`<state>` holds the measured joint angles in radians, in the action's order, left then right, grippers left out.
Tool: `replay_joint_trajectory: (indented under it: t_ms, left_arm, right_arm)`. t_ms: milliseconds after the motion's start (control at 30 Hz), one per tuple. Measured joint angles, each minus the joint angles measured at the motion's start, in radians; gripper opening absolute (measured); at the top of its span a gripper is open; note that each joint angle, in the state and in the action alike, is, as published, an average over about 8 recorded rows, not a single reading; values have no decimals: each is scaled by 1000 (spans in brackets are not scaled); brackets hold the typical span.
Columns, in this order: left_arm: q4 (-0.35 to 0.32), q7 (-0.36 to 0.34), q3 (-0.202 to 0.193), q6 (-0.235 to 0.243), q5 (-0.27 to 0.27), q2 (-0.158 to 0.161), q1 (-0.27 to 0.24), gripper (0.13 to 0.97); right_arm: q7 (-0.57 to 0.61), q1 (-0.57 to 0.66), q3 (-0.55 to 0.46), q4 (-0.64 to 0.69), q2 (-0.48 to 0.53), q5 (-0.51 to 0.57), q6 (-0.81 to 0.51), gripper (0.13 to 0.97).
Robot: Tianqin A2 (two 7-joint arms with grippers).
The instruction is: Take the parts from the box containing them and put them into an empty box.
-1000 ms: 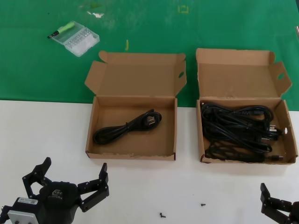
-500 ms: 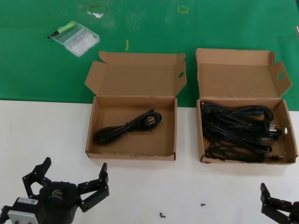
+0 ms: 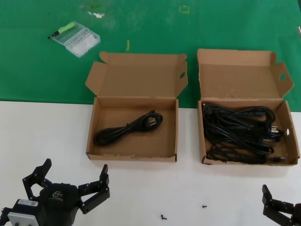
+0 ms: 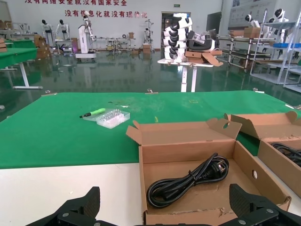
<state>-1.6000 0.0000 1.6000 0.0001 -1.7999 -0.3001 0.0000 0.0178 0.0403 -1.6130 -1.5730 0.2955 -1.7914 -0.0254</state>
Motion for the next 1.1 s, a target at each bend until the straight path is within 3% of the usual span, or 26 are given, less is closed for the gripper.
replay_joint_trajectory:
  t_ms: [1100]
  left_arm:
    - [0,0,0,0,0,0,0,966]
  right_arm:
    - [0,0,0,0,0,0,0,966]
